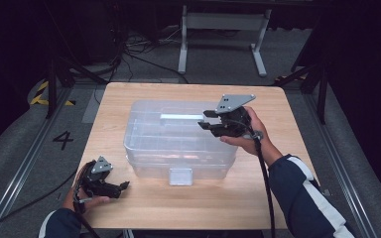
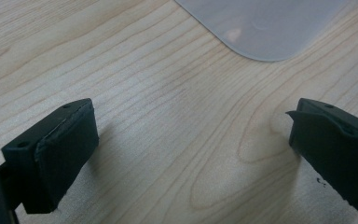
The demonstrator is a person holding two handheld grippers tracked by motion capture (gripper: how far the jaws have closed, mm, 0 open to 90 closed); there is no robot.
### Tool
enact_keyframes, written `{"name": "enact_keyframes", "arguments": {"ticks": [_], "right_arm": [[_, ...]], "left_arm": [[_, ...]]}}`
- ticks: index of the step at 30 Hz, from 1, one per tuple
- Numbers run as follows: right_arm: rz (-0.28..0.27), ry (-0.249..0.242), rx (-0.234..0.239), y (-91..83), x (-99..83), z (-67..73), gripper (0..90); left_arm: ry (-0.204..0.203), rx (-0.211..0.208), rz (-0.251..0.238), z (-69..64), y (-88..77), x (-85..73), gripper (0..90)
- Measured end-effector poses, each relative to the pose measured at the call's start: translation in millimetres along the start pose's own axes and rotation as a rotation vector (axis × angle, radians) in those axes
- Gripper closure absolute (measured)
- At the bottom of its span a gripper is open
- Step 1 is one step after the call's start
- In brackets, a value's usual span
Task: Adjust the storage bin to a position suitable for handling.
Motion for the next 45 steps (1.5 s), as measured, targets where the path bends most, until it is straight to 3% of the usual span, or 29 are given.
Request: {"name": "enact_keyframes", "arguments": {"ticks": [5, 12, 17, 20, 24, 28, 30, 32, 37, 41, 45], "right_arm": [[0.025, -0.015, -0.014, 6.8, 2.3, 2.8, 63.4], [0.031, -0.043, 0.012, 7.9, 5.6, 6.4, 74.8], [0.034, -0.021, 0.029, 7.2, 8.0, 5.0, 76.1], [0.029, -0.011, 0.041, 7.3, 8.2, 3.4, 76.6], [0.032, -0.011, 0.047, 6.9, 10.1, 1.4, 76.4], [0.028, -0.011, 0.031, 6.3, 13.6, -1.1, 76.0], [0.032, -0.01, 0.031, 6.2, 14.3, -1.5, 75.9], [0.036, -0.01, 0.03, 6.2, 15.3, -1.9, 75.8], [0.049, 0.003, 0.029, 6.0, 20.0, -6.2, 75.1], [0.059, 0.007, 0.026, 5.9, 23.8, -9.5, 74.6], [0.072, 0.012, 0.03, 6.0, 27.3, -13.0, 74.2]], "left_arm": [[-0.004, -0.002, 0.0, -0.3, 0.1, -0.1, 1.7], [-0.001, -0.002, 0.0, -0.1, 0.0, -0.1, 1.7], [-0.003, -0.004, -0.004, -0.6, -0.7, -0.2, 2.7], [0.016, 0.003, -0.013, 1.4, -2.6, 0.9, 9.3], [-0.003, -0.005, -0.016, 0.7, -3.1, 1.1, 13.6], [0.004, -0.008, -0.001, -0.6, -4.6, 2.5, 17.4], [0.038, 0.02, 0.001, -1.1, -6.9, 4.9, 23.1], [0.042, 0.032, -0.019, -2.0, -10.6, 7.6, 26.7], [0.016, 0.034, -0.128, 0.0, -26.7, 16.7, 32.7], [-0.002, 0.053, -0.162, -0.7, -37.9, 21.1, 36.0], [0.013, 0.062, -0.207, -3.0, -47.4, 27.7, 37.8]]}}
Point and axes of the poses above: each handheld gripper's, and its own axes: y roughly forward along the jaws, x roughly out of its top, z roughly to its left, the point moved 3 cm from there along y, roughly forward along the jaws, and after that the axes turned 1 degree about -x, right-handed, at the moved point
